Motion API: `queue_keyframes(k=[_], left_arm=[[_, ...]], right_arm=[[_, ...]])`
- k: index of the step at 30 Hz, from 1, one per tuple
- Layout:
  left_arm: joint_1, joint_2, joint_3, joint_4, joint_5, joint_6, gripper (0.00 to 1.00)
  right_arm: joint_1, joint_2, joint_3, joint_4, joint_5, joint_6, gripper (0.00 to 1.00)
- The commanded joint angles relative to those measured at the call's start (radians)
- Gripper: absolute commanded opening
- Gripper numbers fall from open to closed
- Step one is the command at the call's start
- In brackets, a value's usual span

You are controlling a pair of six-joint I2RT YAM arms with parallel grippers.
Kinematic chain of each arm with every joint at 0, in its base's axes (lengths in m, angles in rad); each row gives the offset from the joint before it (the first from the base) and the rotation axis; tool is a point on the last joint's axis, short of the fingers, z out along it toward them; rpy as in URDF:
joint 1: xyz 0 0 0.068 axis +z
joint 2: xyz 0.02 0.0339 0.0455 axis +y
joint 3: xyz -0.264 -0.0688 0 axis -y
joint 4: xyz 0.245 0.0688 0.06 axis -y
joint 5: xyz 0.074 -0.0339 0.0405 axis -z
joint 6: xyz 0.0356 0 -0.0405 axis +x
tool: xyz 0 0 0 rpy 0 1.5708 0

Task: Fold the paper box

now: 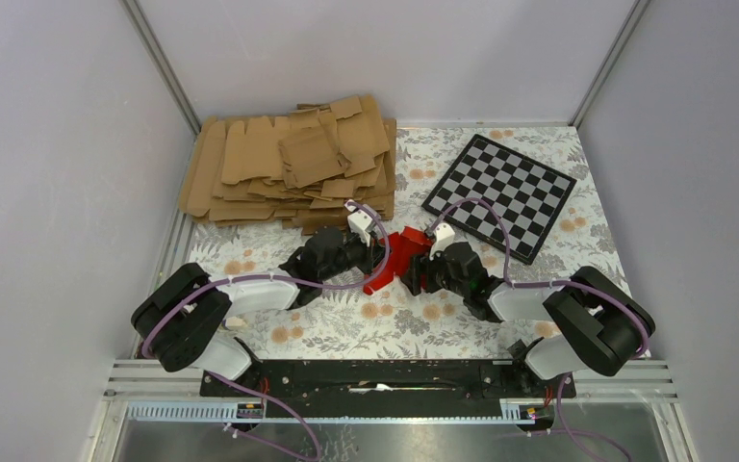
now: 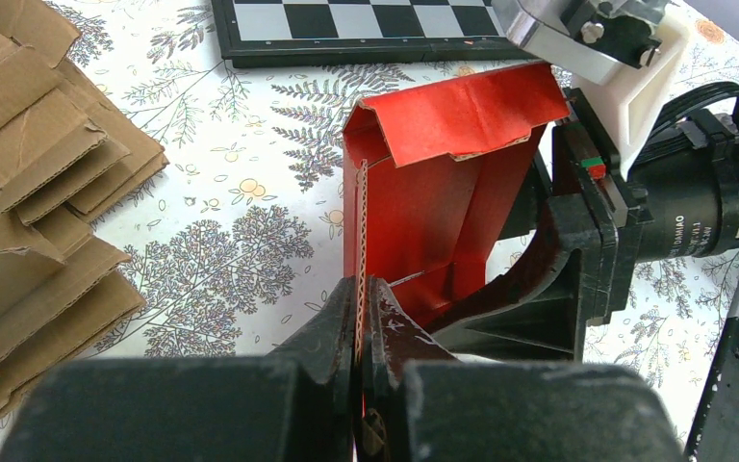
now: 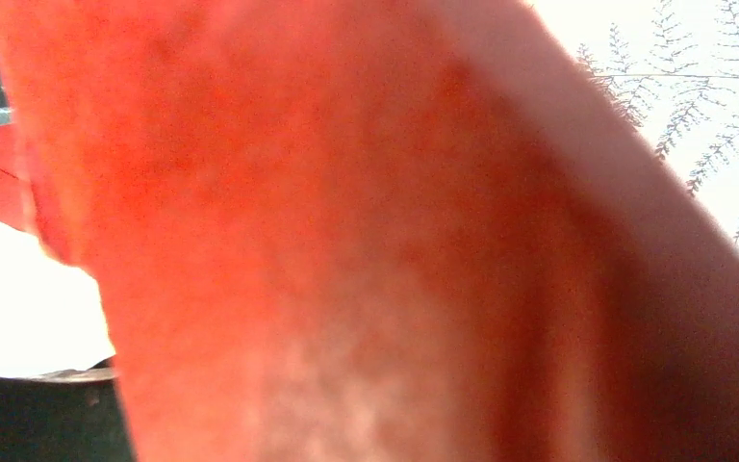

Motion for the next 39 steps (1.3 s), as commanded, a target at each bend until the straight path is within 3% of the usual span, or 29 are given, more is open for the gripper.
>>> queue_keyframes(k=[1,6,9,12,18,35,39], left_arm=[[-0.011,0.011,0.026,0.019,0.052,-0.016,0.00],[-0.011,0.014,0.029,0.012,0.045,-0.012,0.00],[-0.012,0.014,0.029,0.008,0.040,-0.009,0.00],[-0.013,0.013,0.031,0.005,0.032,-0.006,0.00],[-0.018,-0.003,0.024,-0.002,0.000,0.004,0.00],[-0.038,-0.007,0.031,-0.017,-0.022,0.022,0.00],[-0.042,-0.006,0.032,-0.017,-0.023,0.023,0.00]], right_arm=[[0.016,-0.029,0.009,0.038,-0.003,-0.002,0.74],[0.017,-0.049,-0.002,0.026,-0.025,-0.006,0.74],[0.017,-0.053,-0.003,0.008,-0.045,-0.013,0.92],[0.018,-0.067,-0.009,0.000,-0.033,-0.006,0.95],[0.017,-0.148,-0.012,-0.159,0.178,0.076,0.99],[0.018,-0.325,-0.090,-0.296,0.169,0.234,0.99],[0.018,-0.333,-0.080,-0.314,0.170,0.231,0.91]])
